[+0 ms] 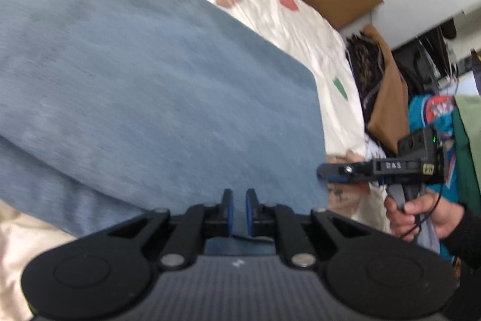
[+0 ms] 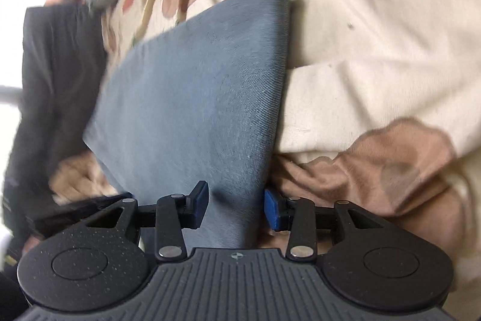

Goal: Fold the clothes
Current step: 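Close the right tool on the jeans edge while the left tool holds the jeans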

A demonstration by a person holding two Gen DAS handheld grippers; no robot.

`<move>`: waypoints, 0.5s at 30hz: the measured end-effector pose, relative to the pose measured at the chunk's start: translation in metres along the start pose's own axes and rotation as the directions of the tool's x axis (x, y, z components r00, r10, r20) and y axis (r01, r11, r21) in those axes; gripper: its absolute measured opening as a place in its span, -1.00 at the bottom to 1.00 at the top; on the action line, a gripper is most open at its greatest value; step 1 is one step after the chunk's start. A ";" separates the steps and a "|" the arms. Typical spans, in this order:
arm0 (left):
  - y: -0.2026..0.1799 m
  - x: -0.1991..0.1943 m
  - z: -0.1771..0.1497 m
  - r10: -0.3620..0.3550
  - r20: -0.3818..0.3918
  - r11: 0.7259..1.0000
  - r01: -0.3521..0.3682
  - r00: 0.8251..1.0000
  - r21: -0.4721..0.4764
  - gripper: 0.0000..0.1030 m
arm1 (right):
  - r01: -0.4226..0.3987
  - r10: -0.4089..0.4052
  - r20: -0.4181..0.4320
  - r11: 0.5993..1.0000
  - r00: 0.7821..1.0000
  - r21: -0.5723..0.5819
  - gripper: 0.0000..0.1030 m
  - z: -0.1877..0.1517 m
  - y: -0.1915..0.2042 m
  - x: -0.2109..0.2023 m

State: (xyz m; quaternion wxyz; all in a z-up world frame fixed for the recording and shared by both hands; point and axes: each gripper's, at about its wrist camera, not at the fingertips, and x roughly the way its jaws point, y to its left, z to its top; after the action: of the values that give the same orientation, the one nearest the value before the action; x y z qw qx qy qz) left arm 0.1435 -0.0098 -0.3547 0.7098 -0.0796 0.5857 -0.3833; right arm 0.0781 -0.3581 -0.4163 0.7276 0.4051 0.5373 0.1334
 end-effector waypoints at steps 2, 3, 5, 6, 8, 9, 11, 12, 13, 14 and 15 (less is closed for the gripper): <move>0.006 -0.006 0.003 0.010 0.025 1.000 -0.010 1.000 -0.018 -0.85 | -0.038 0.037 0.008 0.998 0.999 0.050 -0.29 -0.002 -0.007 0.000; 0.008 -0.009 0.004 0.019 0.037 1.000 -0.019 0.999 -0.024 -0.85 | -0.052 0.052 0.012 0.996 0.999 0.069 -0.39 -0.003 -0.009 -0.002; 0.013 -0.014 0.004 0.044 0.062 0.999 -0.042 0.997 -0.032 -0.84 | -0.099 0.096 0.028 0.989 0.995 0.109 -0.43 -0.005 -0.016 -0.005; 0.014 -0.015 0.004 0.054 0.072 0.998 -0.052 0.996 -0.037 -0.83 | -0.140 0.136 0.043 0.980 0.990 0.140 -0.42 -0.007 -0.020 -0.008; 0.019 -0.018 0.004 0.072 0.084 0.996 -0.068 0.994 -0.054 -0.83 | -0.185 0.178 0.059 0.969 0.982 0.162 -0.42 -0.008 -0.022 -0.007; 0.022 -0.020 0.004 0.081 0.089 0.995 -0.075 0.993 -0.063 -0.83 | -0.206 0.198 0.067 0.963 0.978 0.173 -0.42 -0.009 -0.023 -0.007; 0.027 -0.022 0.002 0.099 0.097 0.992 -0.091 0.990 -0.085 -0.83 | -0.207 0.198 0.067 0.962 0.978 0.178 -0.42 -0.008 -0.024 -0.002; 0.030 -0.023 0.001 0.108 0.102 0.991 -0.098 0.989 -0.094 -0.83 | -0.207 0.198 0.066 0.961 0.978 0.182 -0.42 -0.007 -0.025 0.002; 0.033 -0.024 0.000 0.115 0.107 0.989 -0.104 0.988 -0.102 -0.82 | -0.206 0.197 0.066 0.961 0.978 0.185 -0.42 -0.005 -0.026 0.005; 0.035 -0.025 0.000 0.121 0.110 0.988 -0.109 0.987 -0.109 -0.81 | -0.207 0.198 0.065 0.960 0.978 0.187 -0.42 -0.003 -0.026 0.009; 0.036 -0.025 -0.001 0.125 0.113 0.987 -0.112 0.986 -0.116 -0.79 | -0.207 0.199 0.065 0.960 0.978 0.188 -0.42 -0.001 -0.027 0.013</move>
State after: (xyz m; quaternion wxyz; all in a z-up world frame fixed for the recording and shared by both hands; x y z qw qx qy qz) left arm 0.1587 0.0316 -0.3561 0.7600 -0.1060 0.5655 -0.3023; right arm 0.0758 -0.3666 -0.4448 0.6792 0.5297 0.4868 0.1453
